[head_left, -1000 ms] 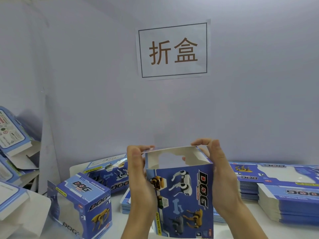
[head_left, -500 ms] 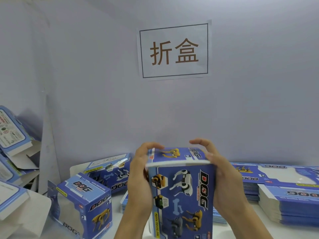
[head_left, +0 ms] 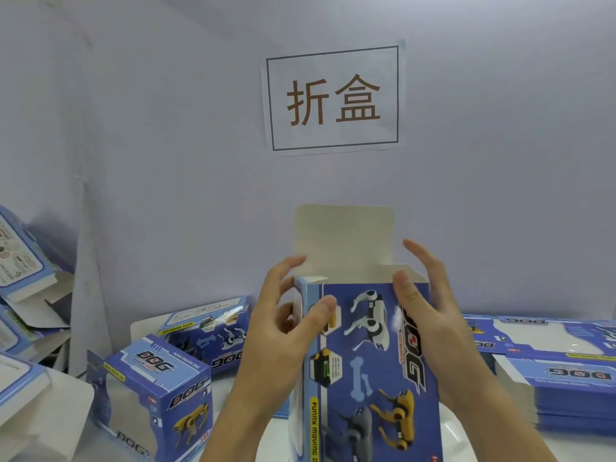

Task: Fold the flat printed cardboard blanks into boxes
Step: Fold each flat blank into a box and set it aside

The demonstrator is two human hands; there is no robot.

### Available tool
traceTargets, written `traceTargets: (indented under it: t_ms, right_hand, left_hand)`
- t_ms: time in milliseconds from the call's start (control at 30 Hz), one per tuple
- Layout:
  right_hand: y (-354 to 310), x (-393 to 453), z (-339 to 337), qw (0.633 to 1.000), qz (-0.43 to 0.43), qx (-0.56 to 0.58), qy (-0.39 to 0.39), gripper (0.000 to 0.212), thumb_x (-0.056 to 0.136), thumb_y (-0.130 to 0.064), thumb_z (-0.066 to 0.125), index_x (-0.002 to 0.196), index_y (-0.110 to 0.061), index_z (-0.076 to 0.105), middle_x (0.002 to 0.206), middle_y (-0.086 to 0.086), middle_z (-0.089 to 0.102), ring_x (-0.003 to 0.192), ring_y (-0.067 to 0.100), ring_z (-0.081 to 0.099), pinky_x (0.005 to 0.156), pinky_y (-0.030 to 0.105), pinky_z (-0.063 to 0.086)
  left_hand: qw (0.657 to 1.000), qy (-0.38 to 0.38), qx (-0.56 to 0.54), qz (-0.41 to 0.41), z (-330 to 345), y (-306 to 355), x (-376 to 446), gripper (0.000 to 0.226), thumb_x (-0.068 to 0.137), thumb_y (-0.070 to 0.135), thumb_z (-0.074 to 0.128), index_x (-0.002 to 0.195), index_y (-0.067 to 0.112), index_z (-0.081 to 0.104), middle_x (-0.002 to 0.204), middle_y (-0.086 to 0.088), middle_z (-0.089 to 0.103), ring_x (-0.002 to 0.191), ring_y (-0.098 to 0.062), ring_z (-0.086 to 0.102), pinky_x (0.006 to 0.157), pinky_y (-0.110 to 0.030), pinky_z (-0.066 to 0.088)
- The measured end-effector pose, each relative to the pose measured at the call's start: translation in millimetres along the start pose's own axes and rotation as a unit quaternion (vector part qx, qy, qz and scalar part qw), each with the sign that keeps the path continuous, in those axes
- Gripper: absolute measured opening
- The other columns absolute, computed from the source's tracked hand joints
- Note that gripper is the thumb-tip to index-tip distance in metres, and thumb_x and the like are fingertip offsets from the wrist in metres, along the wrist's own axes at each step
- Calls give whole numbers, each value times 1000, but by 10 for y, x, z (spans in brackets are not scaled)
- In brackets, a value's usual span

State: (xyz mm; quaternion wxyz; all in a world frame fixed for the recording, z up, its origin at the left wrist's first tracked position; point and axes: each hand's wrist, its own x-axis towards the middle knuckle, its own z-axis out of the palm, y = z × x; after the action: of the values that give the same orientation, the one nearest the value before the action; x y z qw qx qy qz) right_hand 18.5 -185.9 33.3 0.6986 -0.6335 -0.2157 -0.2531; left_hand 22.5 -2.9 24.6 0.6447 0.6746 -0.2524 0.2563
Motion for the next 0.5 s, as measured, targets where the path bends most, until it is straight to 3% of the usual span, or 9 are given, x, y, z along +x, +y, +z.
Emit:
traceTargets:
  t_ms: [67,100,200,300,367,400,433,467,500]
  right_hand:
    - [-91,8,-2,1000,10,18,-11,50,74,-65,64,122,-60,51,105,-7,74,93,17,74,80,39,58]
    - [-142,17,-1,999,11,41,-24,48,79,-60,70,124,-54,54,105,-5,74,92,17,74,76,35,59]
    - [-262,51,-53,989,-2,104,-104,48,86,-29,64,132,-33,54,103,-4,76,88,16,75,66,22,58]
    - [-339,5,-87,983,-14,97,-157,53,79,-36,67,130,-43,57,116,4,73,94,27,75,69,29,60]
    - [-356,57,-44,989,18,75,-126,45,83,-33,68,127,-41,60,104,4,76,85,23,76,63,25,59]
    - [-339,101,-31,992,37,51,-112,38,90,-25,66,127,-30,61,89,4,78,74,15,76,60,18,56]
    - [-302,60,-82,987,29,56,-146,25,96,-11,57,121,-12,61,68,2,75,61,5,72,54,9,50]
    - [-263,55,-88,989,46,91,-107,17,101,2,43,103,4,59,53,1,68,51,0,65,48,5,42]
    - [-312,11,-21,986,89,112,-90,34,104,6,31,81,1,56,54,9,65,56,3,64,48,8,41]
  left_hand:
    - [999,14,7,34,21,69,7,40,80,56,66,118,46,62,77,6,65,59,-12,52,58,-18,48]
    - [998,25,2,53,29,102,12,38,80,53,63,116,41,64,68,7,64,55,-6,51,55,-15,45]
    - [994,56,-29,94,10,189,36,34,87,48,60,111,25,66,66,8,64,58,-5,52,54,-16,45]
    - [988,102,-46,106,-19,259,49,27,89,52,56,84,27,64,64,13,56,55,-3,50,51,-12,42]
    - [990,110,-62,62,-43,270,77,33,85,58,51,75,30,67,67,15,62,58,-3,56,54,-10,45]
    - [991,111,-75,16,-60,256,87,39,82,62,49,78,32,71,73,15,70,64,-3,64,58,-13,50]
    - [989,108,-90,-35,-82,234,86,43,80,66,46,83,35,75,81,12,75,72,-8,70,63,-20,56]
    - [986,105,-100,-78,-108,205,75,47,81,68,45,88,34,76,85,6,77,77,-16,73,69,-31,59]
    - [983,101,-101,-114,-129,170,84,49,86,66,45,91,28,76,85,0,77,78,-23,73,72,-40,58]
